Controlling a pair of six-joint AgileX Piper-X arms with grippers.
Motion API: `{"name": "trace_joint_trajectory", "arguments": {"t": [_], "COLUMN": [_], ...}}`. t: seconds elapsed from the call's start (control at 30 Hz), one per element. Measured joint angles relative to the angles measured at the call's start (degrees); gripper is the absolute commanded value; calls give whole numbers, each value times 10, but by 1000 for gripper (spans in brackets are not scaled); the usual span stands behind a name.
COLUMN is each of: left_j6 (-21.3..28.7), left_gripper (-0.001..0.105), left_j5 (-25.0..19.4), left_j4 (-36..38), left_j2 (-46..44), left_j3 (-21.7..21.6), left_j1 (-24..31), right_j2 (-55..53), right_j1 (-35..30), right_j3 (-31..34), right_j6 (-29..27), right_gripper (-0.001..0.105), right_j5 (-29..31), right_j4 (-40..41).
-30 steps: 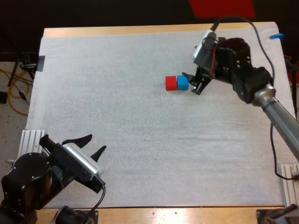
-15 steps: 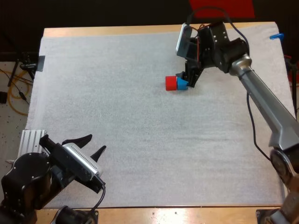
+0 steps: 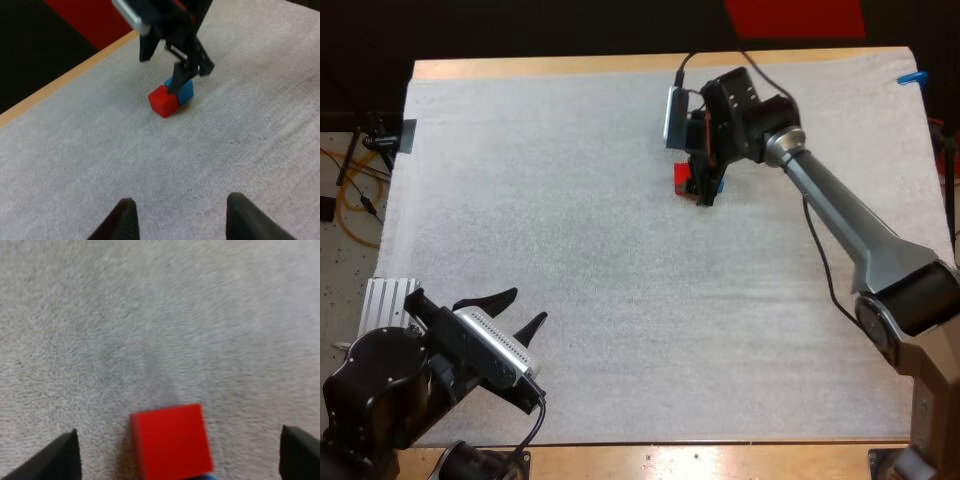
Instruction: Stack red cube on blue cube
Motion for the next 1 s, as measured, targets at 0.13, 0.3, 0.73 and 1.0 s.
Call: {"name": "trace_joint_trajectory", "arguments": {"t": [0.13, 0.3, 0.73, 1.0], "left_j6": [-4, -12, -13, -19], "left_gripper": [41, 41, 41, 41], "left_j5": [0, 0, 0, 0], "left_j4": [0, 0, 0, 0], "left_j2": [0, 0, 0, 0], "left_j3": [0, 2, 2, 2], "left_j1": [0, 0, 0, 0], "right_j2": [23, 35, 63, 77], "right_j1": [6, 6, 6, 6], "right_j3": [0, -1, -5, -5], "right_j6": [-3, -3, -3, -3], "right_gripper": [77, 77, 77, 77], "right_j5": [19, 20, 21, 21], "right_j4": [0, -10, -36, -39]}}
